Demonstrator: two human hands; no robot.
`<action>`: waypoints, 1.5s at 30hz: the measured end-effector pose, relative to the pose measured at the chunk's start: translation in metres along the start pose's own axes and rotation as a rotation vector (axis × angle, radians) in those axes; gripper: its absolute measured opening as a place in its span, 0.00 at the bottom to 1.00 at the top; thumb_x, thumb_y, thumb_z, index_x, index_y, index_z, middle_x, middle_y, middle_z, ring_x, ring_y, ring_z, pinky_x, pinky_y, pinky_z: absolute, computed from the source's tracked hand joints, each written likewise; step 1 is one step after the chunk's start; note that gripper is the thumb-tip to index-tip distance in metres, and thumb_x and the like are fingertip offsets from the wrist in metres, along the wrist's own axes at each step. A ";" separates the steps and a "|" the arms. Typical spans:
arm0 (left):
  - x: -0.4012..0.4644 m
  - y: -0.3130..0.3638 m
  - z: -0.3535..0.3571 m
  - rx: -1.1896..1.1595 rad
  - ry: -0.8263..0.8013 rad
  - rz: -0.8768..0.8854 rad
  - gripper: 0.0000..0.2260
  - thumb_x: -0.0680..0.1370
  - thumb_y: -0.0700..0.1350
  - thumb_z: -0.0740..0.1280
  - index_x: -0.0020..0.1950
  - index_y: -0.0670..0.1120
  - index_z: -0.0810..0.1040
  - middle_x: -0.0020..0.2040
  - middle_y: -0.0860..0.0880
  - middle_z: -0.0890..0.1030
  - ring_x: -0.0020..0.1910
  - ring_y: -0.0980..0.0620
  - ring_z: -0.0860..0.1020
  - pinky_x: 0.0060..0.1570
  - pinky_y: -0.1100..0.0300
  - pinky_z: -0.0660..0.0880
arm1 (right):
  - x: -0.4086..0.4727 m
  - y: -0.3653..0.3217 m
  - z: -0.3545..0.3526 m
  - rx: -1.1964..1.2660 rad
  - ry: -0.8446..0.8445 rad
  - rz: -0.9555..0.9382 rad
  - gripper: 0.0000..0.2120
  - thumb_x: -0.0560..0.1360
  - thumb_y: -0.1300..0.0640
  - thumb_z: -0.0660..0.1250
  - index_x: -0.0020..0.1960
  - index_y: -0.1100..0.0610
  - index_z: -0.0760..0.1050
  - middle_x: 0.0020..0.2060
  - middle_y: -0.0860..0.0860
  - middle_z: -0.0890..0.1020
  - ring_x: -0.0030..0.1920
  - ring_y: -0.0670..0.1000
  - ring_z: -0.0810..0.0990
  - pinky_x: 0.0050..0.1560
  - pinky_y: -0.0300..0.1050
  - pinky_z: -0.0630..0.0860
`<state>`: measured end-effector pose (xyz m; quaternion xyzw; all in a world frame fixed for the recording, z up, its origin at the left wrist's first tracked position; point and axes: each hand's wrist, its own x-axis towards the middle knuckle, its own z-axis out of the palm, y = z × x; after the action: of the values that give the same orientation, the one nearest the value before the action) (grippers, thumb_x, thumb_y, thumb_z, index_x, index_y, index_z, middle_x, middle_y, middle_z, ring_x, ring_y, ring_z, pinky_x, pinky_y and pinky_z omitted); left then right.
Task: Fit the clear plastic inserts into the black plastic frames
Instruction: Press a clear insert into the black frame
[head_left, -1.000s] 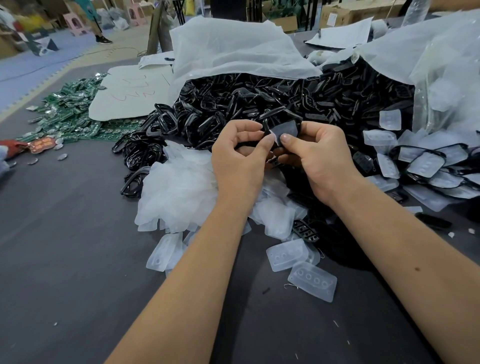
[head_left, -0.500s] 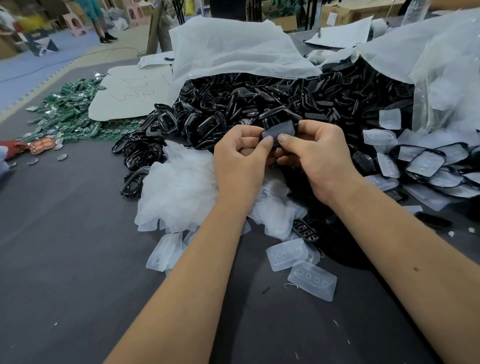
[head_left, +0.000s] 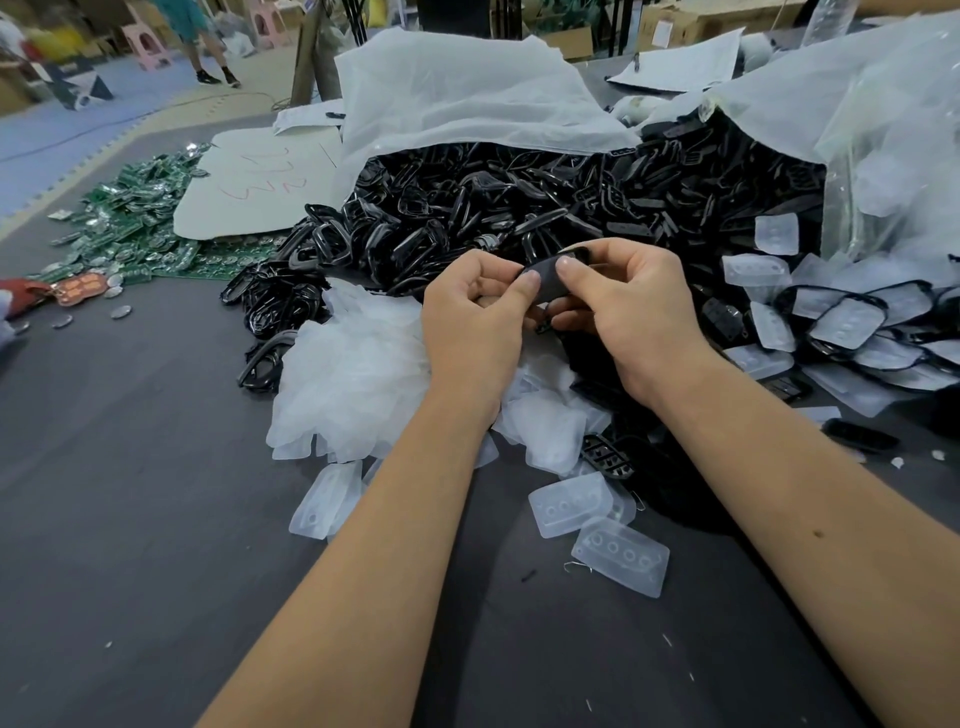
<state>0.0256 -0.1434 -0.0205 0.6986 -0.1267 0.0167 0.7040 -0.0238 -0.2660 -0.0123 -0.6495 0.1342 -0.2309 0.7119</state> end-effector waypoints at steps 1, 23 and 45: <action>0.000 0.000 0.000 0.002 -0.002 -0.005 0.06 0.78 0.35 0.73 0.43 0.43 0.81 0.32 0.50 0.80 0.30 0.54 0.79 0.35 0.60 0.77 | 0.000 0.000 0.000 -0.015 -0.001 -0.005 0.05 0.81 0.65 0.68 0.49 0.61 0.81 0.34 0.52 0.86 0.33 0.51 0.86 0.34 0.38 0.80; -0.001 -0.004 -0.001 -0.047 -0.053 0.044 0.09 0.77 0.31 0.73 0.47 0.46 0.85 0.38 0.49 0.85 0.35 0.52 0.81 0.39 0.58 0.79 | -0.002 0.000 0.000 -0.017 -0.026 -0.042 0.07 0.82 0.66 0.66 0.49 0.61 0.82 0.34 0.54 0.86 0.32 0.52 0.85 0.32 0.39 0.79; -0.003 0.000 -0.001 -0.033 -0.036 0.056 0.02 0.79 0.35 0.73 0.50 0.40 0.85 0.40 0.45 0.84 0.33 0.56 0.79 0.39 0.61 0.78 | 0.001 0.004 -0.002 -0.088 -0.061 -0.098 0.15 0.82 0.69 0.61 0.46 0.59 0.84 0.32 0.53 0.85 0.30 0.49 0.82 0.29 0.38 0.77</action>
<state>0.0233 -0.1424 -0.0213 0.6832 -0.1593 0.0218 0.7123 -0.0237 -0.2677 -0.0165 -0.6927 0.0907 -0.2393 0.6743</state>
